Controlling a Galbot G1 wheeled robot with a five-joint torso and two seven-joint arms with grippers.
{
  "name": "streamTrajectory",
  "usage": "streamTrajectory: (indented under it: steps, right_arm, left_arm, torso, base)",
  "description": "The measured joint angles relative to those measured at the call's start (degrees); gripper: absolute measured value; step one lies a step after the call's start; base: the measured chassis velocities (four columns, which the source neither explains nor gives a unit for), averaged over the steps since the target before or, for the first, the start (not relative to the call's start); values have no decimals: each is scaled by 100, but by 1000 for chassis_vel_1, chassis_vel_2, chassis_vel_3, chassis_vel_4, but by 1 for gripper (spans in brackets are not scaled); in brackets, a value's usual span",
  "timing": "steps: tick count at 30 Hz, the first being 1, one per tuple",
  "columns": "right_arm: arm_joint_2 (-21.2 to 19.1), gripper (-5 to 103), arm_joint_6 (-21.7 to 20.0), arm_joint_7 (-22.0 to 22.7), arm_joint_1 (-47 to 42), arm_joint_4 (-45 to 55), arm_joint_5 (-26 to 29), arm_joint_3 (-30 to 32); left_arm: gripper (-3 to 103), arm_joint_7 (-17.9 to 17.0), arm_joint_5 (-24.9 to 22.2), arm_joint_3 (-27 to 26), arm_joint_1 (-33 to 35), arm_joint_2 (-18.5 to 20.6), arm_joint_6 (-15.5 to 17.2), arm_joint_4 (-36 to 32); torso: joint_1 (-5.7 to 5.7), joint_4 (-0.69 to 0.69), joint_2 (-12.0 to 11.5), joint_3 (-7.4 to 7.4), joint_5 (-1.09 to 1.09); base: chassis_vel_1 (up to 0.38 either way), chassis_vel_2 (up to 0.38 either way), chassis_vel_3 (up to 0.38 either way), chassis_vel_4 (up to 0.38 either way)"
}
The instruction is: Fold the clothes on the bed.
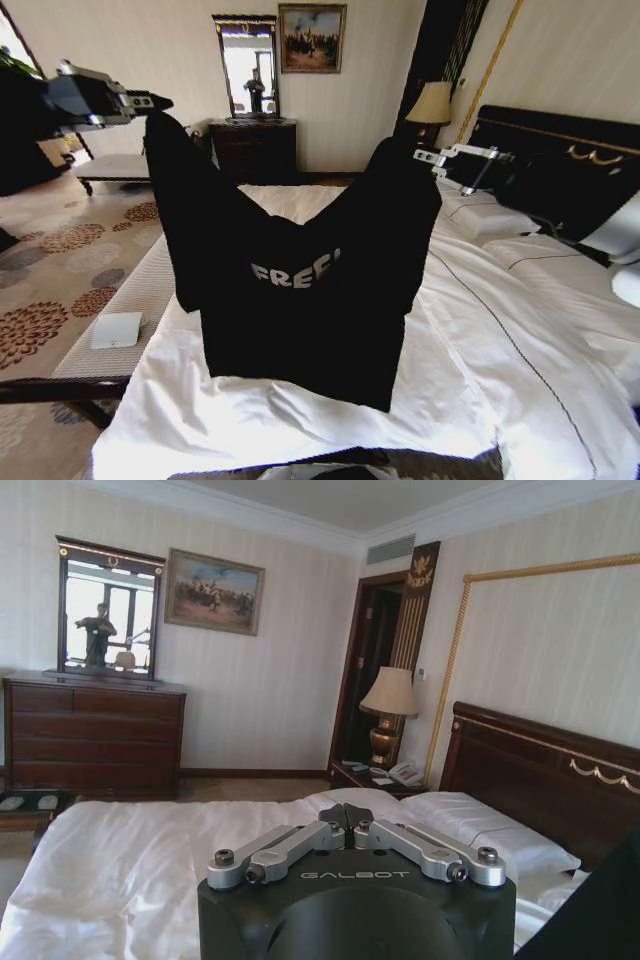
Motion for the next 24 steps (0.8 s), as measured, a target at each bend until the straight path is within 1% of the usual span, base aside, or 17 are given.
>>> streamTrajectory:
  steps: [1,2,3,5,6,8,12,16,18,19,20,24]
  right_arm:
    - [2,1,0,98,-7,-11,114,92]
    - [-9,1,0,172,-7,-16,229,174]
    - [-9,1,0,172,-7,-16,229,174]
    - [-40,1,-5,298,-7,-22,487,335]
    - [-76,1,-19,427,-7,-27,708,466]
    - [-109,1,-38,652,-8,-31,1007,628]
    - [-110,1,-46,810,-13,-38,1223,742]
    - [-65,1,-46,882,-27,-43,1230,721]
    - [-42,1,-43,911,-34,-47,1223,690]
    - [-42,1,-43,911,-34,-47,1223,690]
    - [-41,1,-37,927,-34,-49,1223,685]
    - [-44,1,-5,1018,-31,-51,1256,679]
  left_arm:
    - [0,-161,-193,-166,13,-21,19,-31]
    - [0,-211,-319,-224,-9,32,29,-31]
    - [0,-211,-319,-224,-9,32,29,-31]
    - [0,-261,-549,-249,-75,144,63,-5]
    - [0,-376,-837,-247,-163,218,120,32]
    - [0,-520,-1040,-219,-214,236,164,32]
    - [0,-616,-1091,-206,-233,221,172,-25]
    - [0,-629,-1114,-197,-284,250,172,-37]
    - [0,-627,-1242,87,-613,388,172,20]
    - [0,-627,-1242,87,-613,388,172,20]
    - [0,-593,-1290,221,-769,473,172,60]
    - [0,-569,-1309,319,-866,518,193,120]
  torso:
    - [0,-3,0,0,-1]
    - [0,-4,0,0,-1]
    - [0,-4,0,0,-1]
    - [0,-3,0,0,1]
    - [0,-1,0,0,0]
    - [-1,-2,0,0,-2]
    - [0,-3,0,-1,-2]
    - [0,-3,0,0,-1]
    - [1,-3,-1,0,0]
    - [1,-3,-1,0,0]
    - [1,-1,0,0,0]
    - [0,-2,0,0,-2]
  base:
    - [0,0,0,0]
    - [0,0,0,0]
    - [0,0,0,0]
    - [0,0,0,0]
    - [0,0,0,0]
    - [0,0,0,0]
    - [0,0,0,0]
    - [0,0,0,0]
    - [0,0,0,0]
    - [0,0,0,0]
    - [0,0,0,0]
    - [0,0,0,0]
